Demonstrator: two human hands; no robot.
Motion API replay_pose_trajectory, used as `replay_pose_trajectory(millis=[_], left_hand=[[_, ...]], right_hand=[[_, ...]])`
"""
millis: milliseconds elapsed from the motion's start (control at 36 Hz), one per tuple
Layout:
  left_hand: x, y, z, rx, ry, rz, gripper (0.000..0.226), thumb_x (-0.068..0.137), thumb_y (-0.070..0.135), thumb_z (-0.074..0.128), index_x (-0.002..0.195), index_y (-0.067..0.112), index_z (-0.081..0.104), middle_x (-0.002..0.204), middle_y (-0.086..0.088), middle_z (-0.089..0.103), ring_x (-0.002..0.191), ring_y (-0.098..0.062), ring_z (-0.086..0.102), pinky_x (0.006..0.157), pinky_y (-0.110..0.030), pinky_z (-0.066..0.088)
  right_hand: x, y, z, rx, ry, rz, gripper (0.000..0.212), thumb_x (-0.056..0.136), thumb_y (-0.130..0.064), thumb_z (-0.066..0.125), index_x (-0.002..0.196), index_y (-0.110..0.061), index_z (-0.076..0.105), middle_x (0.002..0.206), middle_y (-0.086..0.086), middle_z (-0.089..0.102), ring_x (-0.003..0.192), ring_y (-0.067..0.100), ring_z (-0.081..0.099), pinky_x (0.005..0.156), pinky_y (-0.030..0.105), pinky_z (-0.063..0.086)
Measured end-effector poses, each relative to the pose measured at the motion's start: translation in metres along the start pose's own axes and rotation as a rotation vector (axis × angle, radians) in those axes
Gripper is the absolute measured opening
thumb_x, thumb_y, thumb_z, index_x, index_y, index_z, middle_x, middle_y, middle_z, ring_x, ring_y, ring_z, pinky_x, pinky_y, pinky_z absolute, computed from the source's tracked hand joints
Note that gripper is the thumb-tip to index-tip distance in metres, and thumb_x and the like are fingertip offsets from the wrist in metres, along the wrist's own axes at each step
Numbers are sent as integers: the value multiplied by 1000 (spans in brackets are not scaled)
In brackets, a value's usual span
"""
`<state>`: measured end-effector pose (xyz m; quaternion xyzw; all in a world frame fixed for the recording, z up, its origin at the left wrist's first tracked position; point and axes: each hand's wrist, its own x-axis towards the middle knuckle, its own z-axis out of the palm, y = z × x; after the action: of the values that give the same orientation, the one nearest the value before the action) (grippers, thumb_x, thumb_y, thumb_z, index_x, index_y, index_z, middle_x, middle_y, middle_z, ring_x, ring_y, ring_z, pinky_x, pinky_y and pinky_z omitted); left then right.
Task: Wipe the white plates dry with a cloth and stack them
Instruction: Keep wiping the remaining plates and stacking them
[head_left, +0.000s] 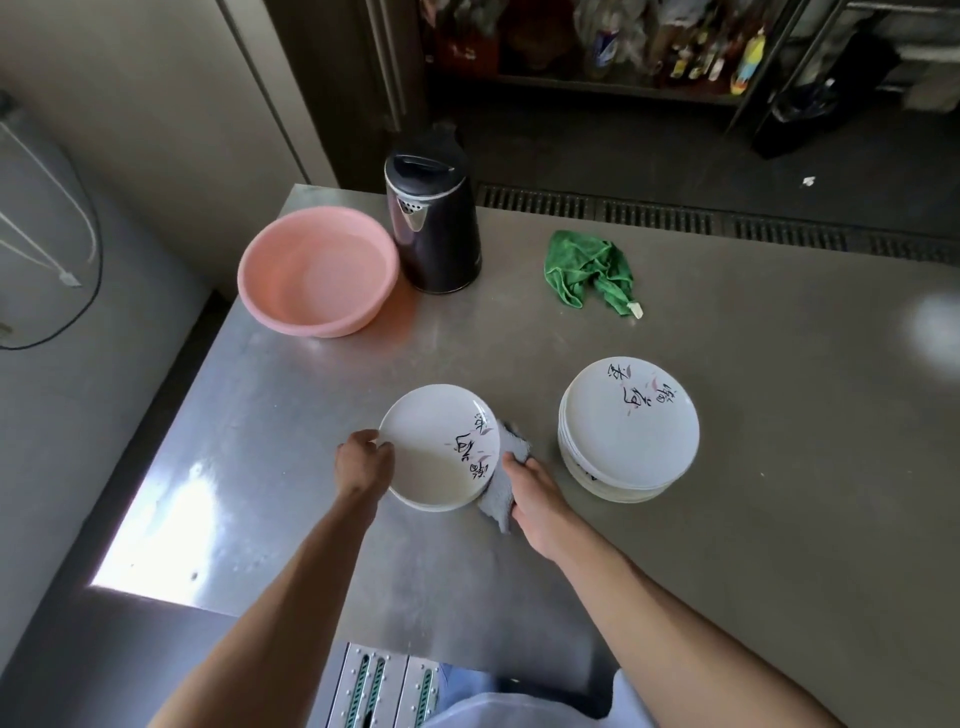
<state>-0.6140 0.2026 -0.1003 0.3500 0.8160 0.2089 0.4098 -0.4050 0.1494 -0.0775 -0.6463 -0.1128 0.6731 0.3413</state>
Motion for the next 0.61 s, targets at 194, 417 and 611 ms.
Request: replay_pose_trajectory(millis=[194, 417, 611], left_hand=[[6, 3, -9, -108, -89, 8, 27, 79, -2, 48, 61, 15, 57, 60, 1, 45, 65, -21, 39, 58, -29, 29], [-11, 7, -21, -190, -259, 52, 22, 101, 3, 45, 123, 5, 47, 102, -11, 58, 85, -29, 57, 75, -46, 56], [-50, 3, -19, -323, -555, 85, 40, 106, -1, 43, 142, 15, 49, 121, -18, 66, 107, -32, 65, 82, -44, 60]], right_hand=[[4, -1, 4, -8, 26, 27, 32, 104, -30, 49, 126, -7, 54, 125, 13, 66, 119, 30, 62, 109, 52, 44], [-3, 2, -2, -233, 143, -135, 23, 104, -37, 46, 93, -21, 56, 105, -2, 65, 102, 15, 61, 92, 27, 46], [-24, 13, -27, -550, 148, -594, 28, 105, -28, 40, 87, -23, 61, 76, -12, 60, 71, 1, 55, 71, 28, 42]])
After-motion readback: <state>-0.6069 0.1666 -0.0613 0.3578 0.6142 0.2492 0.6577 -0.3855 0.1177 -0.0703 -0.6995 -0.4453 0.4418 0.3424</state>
